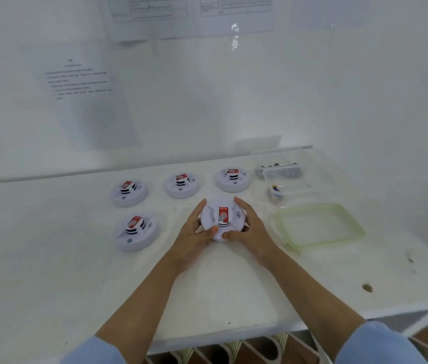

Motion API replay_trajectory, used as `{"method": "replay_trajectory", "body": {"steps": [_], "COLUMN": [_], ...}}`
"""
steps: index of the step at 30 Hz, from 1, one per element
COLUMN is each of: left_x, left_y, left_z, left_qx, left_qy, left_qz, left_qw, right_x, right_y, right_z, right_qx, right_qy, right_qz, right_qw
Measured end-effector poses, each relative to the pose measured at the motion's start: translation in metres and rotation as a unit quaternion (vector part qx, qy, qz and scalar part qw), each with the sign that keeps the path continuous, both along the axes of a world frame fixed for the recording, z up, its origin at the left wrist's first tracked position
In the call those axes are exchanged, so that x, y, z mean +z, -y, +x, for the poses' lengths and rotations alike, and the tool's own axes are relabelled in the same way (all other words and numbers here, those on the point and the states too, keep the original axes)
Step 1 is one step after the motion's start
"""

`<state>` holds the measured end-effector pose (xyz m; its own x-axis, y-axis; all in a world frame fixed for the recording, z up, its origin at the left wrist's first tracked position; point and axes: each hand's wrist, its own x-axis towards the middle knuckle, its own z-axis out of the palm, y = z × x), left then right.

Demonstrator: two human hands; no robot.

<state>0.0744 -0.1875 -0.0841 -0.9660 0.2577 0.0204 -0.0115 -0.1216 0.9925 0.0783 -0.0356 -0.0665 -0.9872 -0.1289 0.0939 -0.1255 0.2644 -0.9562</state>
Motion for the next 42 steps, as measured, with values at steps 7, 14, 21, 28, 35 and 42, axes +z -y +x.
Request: {"method": "replay_trajectory", "body": {"steps": [7,14,21,28,35,42], "left_x": [0.000,0.000,-0.002,-0.003,-0.001,-0.003], "left_y": [0.006,0.010,0.010,0.010,0.010,0.010], "left_z": [-0.014,-0.019,-0.019,-0.017,-0.016,-0.016], "left_qx": [-0.001,0.008,0.010,0.011,0.007,0.002], "left_qy": [0.009,0.035,0.046,0.042,0.040,0.042], "left_qz": [-0.021,-0.009,0.016,0.021,0.023,0.038], "left_qw": [1.000,0.999,0.999,0.999,0.999,0.998], "right_x": [-0.007,-0.010,-0.006,-0.005,-0.021,-0.019], "right_y": [-0.007,-0.006,-0.005,0.000,-0.001,-0.008], "right_z": [-0.013,-0.018,-0.015,-0.014,-0.026,-0.023], "right_qx": [0.024,0.030,0.040,0.041,-0.020,0.032], "right_qy": [0.073,0.065,0.046,0.036,0.018,0.049], "right_qz": [-0.053,-0.060,-0.059,-0.042,-0.024,-0.055], "right_qw": [0.996,0.996,0.996,0.998,0.999,0.997]}}
